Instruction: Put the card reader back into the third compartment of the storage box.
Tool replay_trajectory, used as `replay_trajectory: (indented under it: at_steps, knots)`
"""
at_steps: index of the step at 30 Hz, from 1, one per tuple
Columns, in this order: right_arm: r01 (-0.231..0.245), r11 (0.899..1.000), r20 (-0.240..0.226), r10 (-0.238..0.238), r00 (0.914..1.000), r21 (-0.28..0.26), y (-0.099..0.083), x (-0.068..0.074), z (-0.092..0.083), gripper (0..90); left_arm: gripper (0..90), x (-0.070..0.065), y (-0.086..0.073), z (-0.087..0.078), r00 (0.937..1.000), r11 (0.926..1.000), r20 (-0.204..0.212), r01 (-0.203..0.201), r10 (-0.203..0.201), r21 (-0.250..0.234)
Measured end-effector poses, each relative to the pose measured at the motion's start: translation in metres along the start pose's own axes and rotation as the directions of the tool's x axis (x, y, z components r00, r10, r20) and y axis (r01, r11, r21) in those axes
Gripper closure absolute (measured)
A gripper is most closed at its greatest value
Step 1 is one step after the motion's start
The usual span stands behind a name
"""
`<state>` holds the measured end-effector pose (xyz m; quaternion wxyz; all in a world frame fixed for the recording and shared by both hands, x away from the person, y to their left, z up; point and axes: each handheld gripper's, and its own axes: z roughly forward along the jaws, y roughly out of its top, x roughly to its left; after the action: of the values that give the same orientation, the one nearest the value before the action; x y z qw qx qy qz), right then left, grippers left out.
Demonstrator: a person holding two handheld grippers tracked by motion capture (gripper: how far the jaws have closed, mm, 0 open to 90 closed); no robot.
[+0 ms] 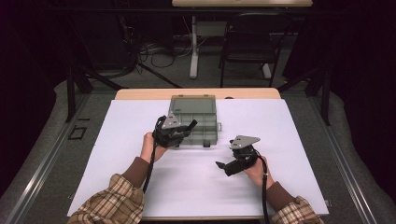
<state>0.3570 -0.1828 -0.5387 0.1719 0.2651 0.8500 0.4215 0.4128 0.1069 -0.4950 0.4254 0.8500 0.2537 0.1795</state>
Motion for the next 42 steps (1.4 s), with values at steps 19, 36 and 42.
replay_trajectory:
  at_steps: [19, 36, 42]
  knots:
    - [0.002, 1.0, 0.0, -0.002, 1.0, 0.008, 0.0, 0.0, 0.001, 0.0, 73.4, 0.015, 0.014, 0.02, 0.9967, 0.9981, -0.054, 0.061, -0.061, 0.002]
    - [0.001, 1.0, 0.004, -0.001, 1.0, 0.016, 0.0, 0.0, 0.0, 0.0, 73.4, 0.024, 0.019, 0.045, 0.9886, 0.9926, -0.097, 0.118, -0.115, 0.028]
    - [0.003, 1.0, 0.001, -0.003, 1.0, 0.024, -0.001, -0.001, 0.002, 0.0, 73.3, 0.027, 0.02, 0.052, 0.984, 0.9888, -0.109, 0.145, -0.141, 0.035]
